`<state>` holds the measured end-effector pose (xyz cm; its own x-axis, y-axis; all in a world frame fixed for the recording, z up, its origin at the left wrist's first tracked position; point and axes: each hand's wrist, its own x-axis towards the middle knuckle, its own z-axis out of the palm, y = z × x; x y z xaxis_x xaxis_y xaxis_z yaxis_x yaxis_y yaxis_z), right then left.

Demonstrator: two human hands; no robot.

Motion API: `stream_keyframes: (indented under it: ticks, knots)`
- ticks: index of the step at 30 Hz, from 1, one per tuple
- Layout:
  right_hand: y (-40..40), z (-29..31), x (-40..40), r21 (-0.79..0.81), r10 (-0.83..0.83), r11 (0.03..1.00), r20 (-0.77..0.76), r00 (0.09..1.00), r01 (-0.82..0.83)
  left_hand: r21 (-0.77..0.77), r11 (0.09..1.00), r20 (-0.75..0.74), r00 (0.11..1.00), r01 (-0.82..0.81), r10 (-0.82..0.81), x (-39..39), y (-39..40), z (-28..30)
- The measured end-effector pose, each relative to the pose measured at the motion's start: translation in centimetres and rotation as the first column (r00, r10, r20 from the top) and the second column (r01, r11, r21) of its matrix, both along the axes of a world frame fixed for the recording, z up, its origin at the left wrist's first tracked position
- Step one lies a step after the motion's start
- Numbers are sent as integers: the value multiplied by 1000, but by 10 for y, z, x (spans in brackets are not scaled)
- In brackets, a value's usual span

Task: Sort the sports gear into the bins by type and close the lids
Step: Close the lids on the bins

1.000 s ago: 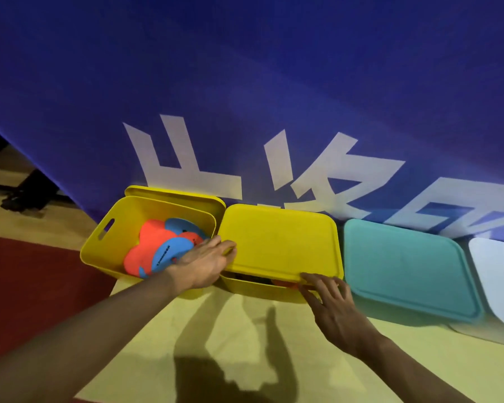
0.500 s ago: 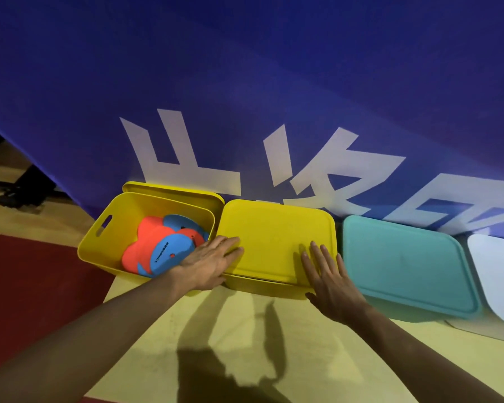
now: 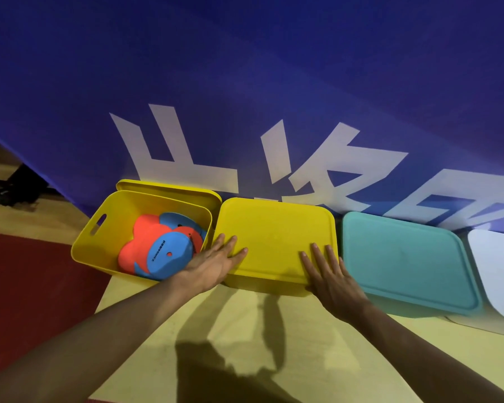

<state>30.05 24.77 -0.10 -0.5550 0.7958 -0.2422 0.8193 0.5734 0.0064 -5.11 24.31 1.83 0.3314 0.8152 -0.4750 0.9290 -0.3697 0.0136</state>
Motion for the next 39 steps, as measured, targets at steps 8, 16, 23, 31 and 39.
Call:
stream_keyframes:
  ticks: [8,16,23,31,39]
  knots:
    - [-8,-3,-4,10,-41,999,7,999,41,-35,999,-43,999,30,-31,3,4,-6]
    - [-16,-4,-10,-2,-91,996,-50,995,91,-63,997,-95,994,55,-61,2,9,2]
    - [-17,-3,-9,-31,-117,993,-90,989,115,-29,995,-24,995,95,-96,-10,11,-4]
    - [-5,-3,-8,-172,-188,971,-120,975,166,-20,999,12,999,35,-35,-6,10,-13]
    - [-18,-5,-15,-59,-228,972,12,974,228,-39,997,-5,998,62,-62,-2,12,-7]
